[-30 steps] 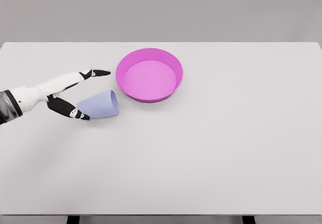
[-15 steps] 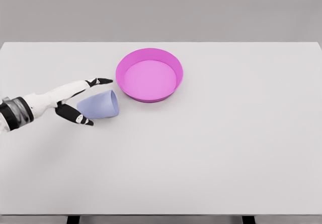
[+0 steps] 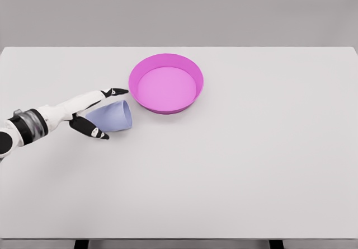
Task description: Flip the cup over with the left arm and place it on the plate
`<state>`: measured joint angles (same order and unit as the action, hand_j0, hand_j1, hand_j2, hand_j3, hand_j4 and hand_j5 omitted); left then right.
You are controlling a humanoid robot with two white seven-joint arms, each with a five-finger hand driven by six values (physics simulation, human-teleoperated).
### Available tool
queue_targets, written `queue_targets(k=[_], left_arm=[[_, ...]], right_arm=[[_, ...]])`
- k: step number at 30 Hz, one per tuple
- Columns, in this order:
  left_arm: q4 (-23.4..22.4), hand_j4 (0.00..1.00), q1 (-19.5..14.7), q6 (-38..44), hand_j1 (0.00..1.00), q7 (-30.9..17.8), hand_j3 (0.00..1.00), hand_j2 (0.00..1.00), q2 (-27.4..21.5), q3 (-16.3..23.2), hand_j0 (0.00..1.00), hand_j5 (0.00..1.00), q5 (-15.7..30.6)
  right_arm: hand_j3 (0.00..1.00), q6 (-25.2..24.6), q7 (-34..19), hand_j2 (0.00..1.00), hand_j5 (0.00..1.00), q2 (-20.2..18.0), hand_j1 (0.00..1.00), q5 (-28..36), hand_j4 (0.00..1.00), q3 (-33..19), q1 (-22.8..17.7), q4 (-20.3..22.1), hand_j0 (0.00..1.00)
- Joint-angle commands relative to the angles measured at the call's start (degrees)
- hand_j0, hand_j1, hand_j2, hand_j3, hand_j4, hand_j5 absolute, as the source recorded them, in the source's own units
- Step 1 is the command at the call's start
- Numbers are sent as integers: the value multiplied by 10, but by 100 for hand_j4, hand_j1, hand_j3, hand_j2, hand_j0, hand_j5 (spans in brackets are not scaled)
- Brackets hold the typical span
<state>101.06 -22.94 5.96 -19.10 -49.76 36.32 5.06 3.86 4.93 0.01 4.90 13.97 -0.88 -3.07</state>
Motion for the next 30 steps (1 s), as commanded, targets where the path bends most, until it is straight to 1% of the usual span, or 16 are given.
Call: queue_targets(k=[1,3,8,11,12,15,16,17,20,27,28,30], left_arm=[[0,100,0,1,100,0,100,100,1,0,100,100,0],[0,100,-1,2,100,0,100,100,1,0,100,100,0],[0,100,2,5,100,0,100,100,2,0,100,100,-37],[0,100,2,16,100,0,100,100,7,0,100,100,-37],[0,100,3,35,100,0,100,100,11,0,100,100,-37],[0,100,4,56,100,1,100,100,11,0,100,100,-37],[0,100,3,66,100,0,100,100,12,1,100,100,-44],[0,100,3,66,100,0,100,100,12,0,100,100,-54],[0,100,2,65,100,0,100,100,27,0,100,100,-54],[0,100,4,66,100,0,100,100,33,1,100,100,-54],[0,100,5,66,100,0,100,100,33,1,100,100,-54],[0,88,5,67,88,0,88,88,33,1,88,88,-54]], right_arm=[[100,0,0,100,100,0,100,0,100,0,0,0,100],[100,0,0,100,100,0,100,0,100,0,0,0,100],[100,0,0,100,100,0,100,0,100,0,0,0,100],[100,0,0,100,100,0,100,0,100,0,0,0,100],[100,0,0,100,100,0,100,0,100,0,0,0,100],[100,0,0,100,100,0,100,0,100,0,0,0,100],[100,0,0,100,100,0,100,0,100,0,0,0,100],[100,0,0,100,100,0,100,0,100,0,-1,0,100],[100,0,0,100,100,0,100,0,100,0,0,0,100],[100,0,0,100,100,0,100,0,100,0,0,0,100],[100,0,0,100,100,0,100,0,100,0,-1,0,100],[100,0,0,100,100,0,100,0,100,0,-1,0,100]])
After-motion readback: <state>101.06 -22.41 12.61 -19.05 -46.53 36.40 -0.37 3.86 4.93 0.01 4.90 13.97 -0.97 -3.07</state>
